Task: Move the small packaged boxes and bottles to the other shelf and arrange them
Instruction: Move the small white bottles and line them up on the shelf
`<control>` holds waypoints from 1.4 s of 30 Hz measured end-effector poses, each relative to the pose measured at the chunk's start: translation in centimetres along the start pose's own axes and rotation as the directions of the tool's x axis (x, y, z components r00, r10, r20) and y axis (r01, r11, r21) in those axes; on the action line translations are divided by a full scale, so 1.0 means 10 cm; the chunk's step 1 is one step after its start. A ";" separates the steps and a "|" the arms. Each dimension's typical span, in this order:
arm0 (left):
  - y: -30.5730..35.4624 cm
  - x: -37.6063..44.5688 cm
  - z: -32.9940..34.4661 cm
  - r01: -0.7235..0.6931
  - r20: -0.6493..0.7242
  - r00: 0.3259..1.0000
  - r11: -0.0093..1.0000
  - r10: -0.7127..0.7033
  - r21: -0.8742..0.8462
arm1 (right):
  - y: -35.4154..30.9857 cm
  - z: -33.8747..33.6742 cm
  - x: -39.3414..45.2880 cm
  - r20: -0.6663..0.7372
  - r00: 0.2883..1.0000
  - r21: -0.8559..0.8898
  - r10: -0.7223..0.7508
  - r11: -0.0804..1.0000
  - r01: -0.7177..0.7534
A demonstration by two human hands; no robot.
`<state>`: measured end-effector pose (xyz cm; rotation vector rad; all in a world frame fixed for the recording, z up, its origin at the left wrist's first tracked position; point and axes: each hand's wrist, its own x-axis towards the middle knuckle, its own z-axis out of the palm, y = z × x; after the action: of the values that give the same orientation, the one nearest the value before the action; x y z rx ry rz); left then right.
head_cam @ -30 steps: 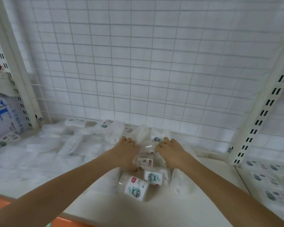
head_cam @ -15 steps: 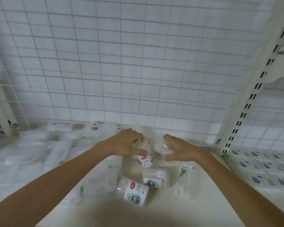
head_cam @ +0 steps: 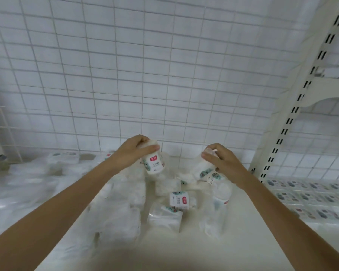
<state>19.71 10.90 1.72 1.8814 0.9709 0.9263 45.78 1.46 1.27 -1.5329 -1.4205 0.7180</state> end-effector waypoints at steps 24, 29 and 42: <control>0.18 -0.05 0.40 0.240 0.161 0.969 0.868 -0.187 -0.436 | -0.03 0.07 -0.55 -0.254 0.943 0.338 0.215 0.933 -0.121; 0.44 -0.15 0.87 0.421 0.399 0.887 0.761 -0.233 -0.493 | 0.09 -0.31 -1.02 -0.304 0.915 0.403 0.265 0.906 -0.128; 1.24 -0.90 2.91 0.340 0.564 0.826 0.802 -0.005 -0.491 | 0.65 -1.75 -2.99 -0.597 0.681 0.448 0.423 0.881 -0.154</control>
<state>44.18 -10.92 -1.25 1.3654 0.4335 0.4436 58.91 -31.08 -1.68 -1.5094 -0.4463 0.4761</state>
